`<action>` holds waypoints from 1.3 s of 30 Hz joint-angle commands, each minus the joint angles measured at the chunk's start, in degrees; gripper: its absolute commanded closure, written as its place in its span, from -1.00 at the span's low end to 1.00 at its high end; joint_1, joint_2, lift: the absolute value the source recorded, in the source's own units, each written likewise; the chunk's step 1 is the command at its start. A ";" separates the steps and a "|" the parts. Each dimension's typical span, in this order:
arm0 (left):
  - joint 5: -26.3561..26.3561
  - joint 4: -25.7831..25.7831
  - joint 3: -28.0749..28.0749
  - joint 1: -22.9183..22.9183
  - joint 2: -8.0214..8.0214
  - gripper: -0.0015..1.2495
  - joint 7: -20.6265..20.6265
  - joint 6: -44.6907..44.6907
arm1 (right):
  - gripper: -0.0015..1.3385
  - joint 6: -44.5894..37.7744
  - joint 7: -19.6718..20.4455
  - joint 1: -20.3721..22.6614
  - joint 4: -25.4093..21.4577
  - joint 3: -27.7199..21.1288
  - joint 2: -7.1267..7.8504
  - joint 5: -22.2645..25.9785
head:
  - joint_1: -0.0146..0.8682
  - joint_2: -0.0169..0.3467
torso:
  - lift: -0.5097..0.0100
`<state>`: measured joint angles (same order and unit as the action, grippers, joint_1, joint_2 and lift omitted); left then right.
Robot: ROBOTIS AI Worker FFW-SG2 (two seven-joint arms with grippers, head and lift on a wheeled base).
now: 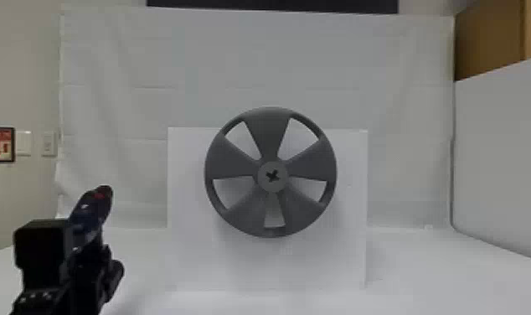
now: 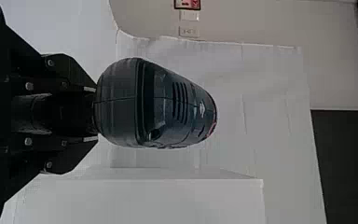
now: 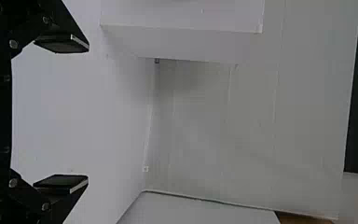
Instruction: Grasp the drill and bring into the middle of wheel
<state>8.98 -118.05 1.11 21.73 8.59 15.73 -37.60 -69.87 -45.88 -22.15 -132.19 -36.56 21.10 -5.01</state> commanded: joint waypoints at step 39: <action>18.88 -18.97 11.28 0.95 2.58 0.91 9.32 -19.88 | -0.57 -0.09 0.00 -0.17 0.00 0.00 -0.36 -0.18 | -0.97 -0.91 | -0.60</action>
<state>27.12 -137.02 11.67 22.03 11.15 25.05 -56.84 -69.94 -45.88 -22.33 -132.19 -36.56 20.74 -5.18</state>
